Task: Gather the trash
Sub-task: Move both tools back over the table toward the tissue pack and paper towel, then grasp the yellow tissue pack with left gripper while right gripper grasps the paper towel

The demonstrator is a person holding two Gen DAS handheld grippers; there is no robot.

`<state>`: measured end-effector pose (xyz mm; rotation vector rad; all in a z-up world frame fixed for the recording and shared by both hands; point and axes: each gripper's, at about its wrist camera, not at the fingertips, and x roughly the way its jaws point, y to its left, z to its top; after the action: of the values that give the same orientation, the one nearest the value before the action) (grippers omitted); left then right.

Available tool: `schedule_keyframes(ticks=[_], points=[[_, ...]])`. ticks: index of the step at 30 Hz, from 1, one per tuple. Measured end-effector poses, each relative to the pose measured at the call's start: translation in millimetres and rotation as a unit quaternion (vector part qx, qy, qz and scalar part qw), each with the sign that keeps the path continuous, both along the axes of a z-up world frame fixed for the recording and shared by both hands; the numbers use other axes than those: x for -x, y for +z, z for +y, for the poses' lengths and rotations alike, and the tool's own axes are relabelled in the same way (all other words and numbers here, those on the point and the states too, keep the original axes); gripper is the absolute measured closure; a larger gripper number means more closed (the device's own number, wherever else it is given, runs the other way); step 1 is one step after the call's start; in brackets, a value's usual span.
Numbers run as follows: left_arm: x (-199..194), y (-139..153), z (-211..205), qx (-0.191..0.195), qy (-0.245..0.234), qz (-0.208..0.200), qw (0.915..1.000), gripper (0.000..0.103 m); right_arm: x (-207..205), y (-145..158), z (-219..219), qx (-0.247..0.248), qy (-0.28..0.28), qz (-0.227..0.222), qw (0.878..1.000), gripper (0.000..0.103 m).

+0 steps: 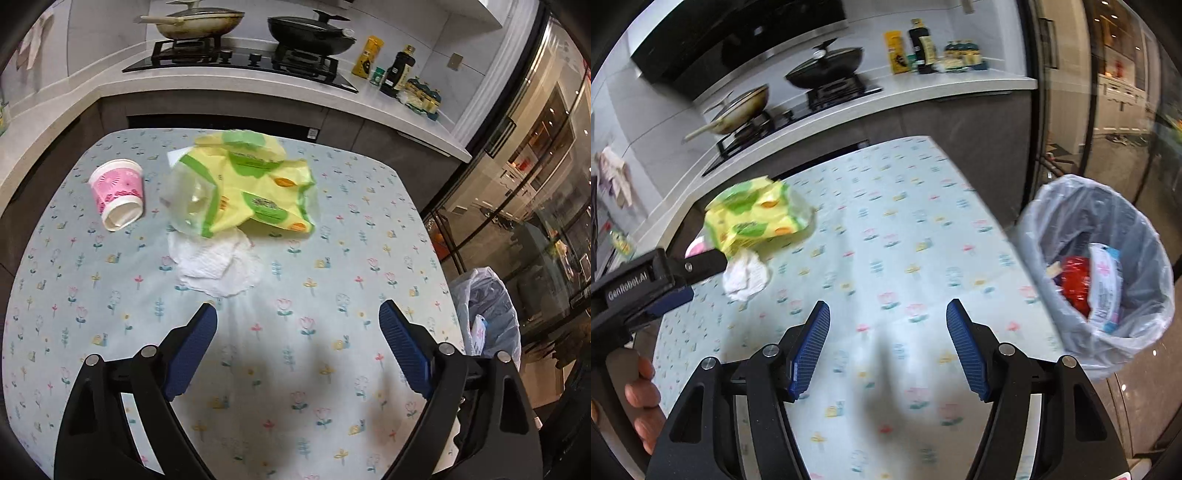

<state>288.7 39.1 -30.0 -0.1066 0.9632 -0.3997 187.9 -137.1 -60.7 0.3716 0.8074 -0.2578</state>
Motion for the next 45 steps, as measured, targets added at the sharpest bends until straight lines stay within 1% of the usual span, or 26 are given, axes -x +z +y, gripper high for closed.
schedule_keyframes(ticks=[2, 3, 5, 9, 14, 16, 17, 18, 19, 20, 21, 22, 23, 24, 28, 32, 33, 34, 35, 36, 37, 38, 45], points=[[-12.9, 3.8, 16.1, 0.002, 0.011, -0.005, 0.9999, 0.015, -13.4, -3.7, 19.0, 0.002, 0.019, 0.004, 1.0, 0.04], [-20.9, 5.8, 22.4, 0.0, 0.011, -0.006, 0.9999, 0.012, -19.3, -5.4, 27.3, 0.002, 0.027, 0.006, 1.0, 0.04], [-38.0, 7.9, 29.9, -0.009, 0.012, -0.008, 0.9999, 0.011, -33.3, -10.0, 44.9, -0.001, 0.044, 0.01, 0.999, 0.04], [-64.8, 4.8, 37.9, -0.021, 0.015, -0.008, 0.9996, 0.011, -59.1, -20.1, 73.1, 0.001, 0.072, 0.019, 0.997, 0.04], [-93.8, -8.3, 38.4, -0.026, 0.005, 0.008, 0.9996, 0.012, -94.0, -30.9, 94.2, 0.009, 0.098, 0.031, 0.995, 0.04], [-102.2, -12.9, 38.1, -0.025, -0.003, 0.012, 0.9996, 0.018, -107.9, -34.8, 98.6, 0.013, 0.104, 0.032, 0.994, 0.04], [-105.5, -15.3, 37.7, -0.024, -0.009, 0.015, 0.9996, 0.028, -113.9, -36.6, 100.7, 0.013, 0.106, 0.033, 0.994, 0.04], [-108.5, -18.2, 37.0, -0.024, -0.017, 0.021, 0.9994, 0.04, -119.9, -38.1, 101.5, 0.014, 0.108, 0.033, 0.994, 0.04], [-111.2, -21.2, 36.8, -0.023, -0.023, 0.027, 0.9991, 0.047, -126.6, -40.3, 102.1, 0.013, 0.109, 0.034, 0.993, 0.04], [-113.3, -24.4, 37.0, -0.019, -0.03, 0.034, 0.9988, 0.063, -131.9, -42.4, 102.6, 0.012, 0.11, 0.035, 0.993, 0.04], [-114.4, -26.8, 37.6, -0.015, -0.037, 0.038, 0.9984, 0.076, -137.6, -44.9, 103.2, 0.01, 0.112, 0.036, 0.993, 0.04], [-114.5, -28.1, 38.3, -0.014, -0.041, 0.039, 0.9983, 0.08, -142.7, -47.0, 103.9, 0.008, 0.113, 0.037, 0.993, 0.04], [-113.7, -28.1, 39.9, -0.011, -0.042, 0.033, 0.9985, 0.092, -146.4, -48.3, 104.2, 0.005, 0.115, 0.037, 0.993, 0.04], [-113.2, -27.3, 41.8, -0.011, -0.042, 0.028, 0.9986, 0.098, -150.1, -49.9, 105.3, 0.003, 0.118, 0.037, 0.992, 0.039], [-112.2, -18.6, 50.8, 0.003, -0.036, 0.013, 0.9993, 0.098, -164.9, -56.0, 110.5, 0.001, 0.126, 0.033, 0.991, 0.04], [-114.3, -15.8, 58.7, 0.009, -0.023, 0.012, 0.9996, 0.098, -176.4, -65.2, 113.5, -0.004, 0.131, 0.036, 0.991, 0.041], [-113.7, -15.8, 60.2, 0.006, -0.02, 0.01, 0.9997, 0.098, -178.1, -66.9, 114.6, -0.007, 0.134, 0.036, 0.99, 0.044], [-113.1, -16.1, 60.8, 0.004, -0.019, 0.01, 0.9998, 0.098, -178.2, -68.2, 115.3, -0.009, 0.137, 0.036, 0.99, 0.056], [-112.1, -16.7, 61.4, 0.003, -0.018, 0.011, 0.9998, 0.098, -177.5, -69.1, 116.0, -0.011, 0.14, 0.037, 0.989, 0.071], [-110.7, -17.3, 61.6, 0.003, -0.017, 0.013, 0.9998, 0.098, -176.9, -69.3, 116.3, -0.011, 0.142, 0.039, 0.989, 0.078], [-108.8, -17.3, 61.7, 0.003, -0.017, 0.013, 0.9998, 0.098, -174.9, -68.9, 115.7, -0.013, 0.143, 0.04, 0.989, 0.089], [-106.4, -17.0, 61.6, 0.003, -0.017, 0.013, 0.9998, 0.098, -172.1, -68.1, 114.3, -0.015, 0.142, 0.041, 0.989, 0.096], [-79.1, -8.9, 48.6, 0.007, -0.028, 0.012, 0.9995, 0.098, -128.9, -49.1, 84.7, -0.016, 0.11, 0.024, 0.994, 0.098]])
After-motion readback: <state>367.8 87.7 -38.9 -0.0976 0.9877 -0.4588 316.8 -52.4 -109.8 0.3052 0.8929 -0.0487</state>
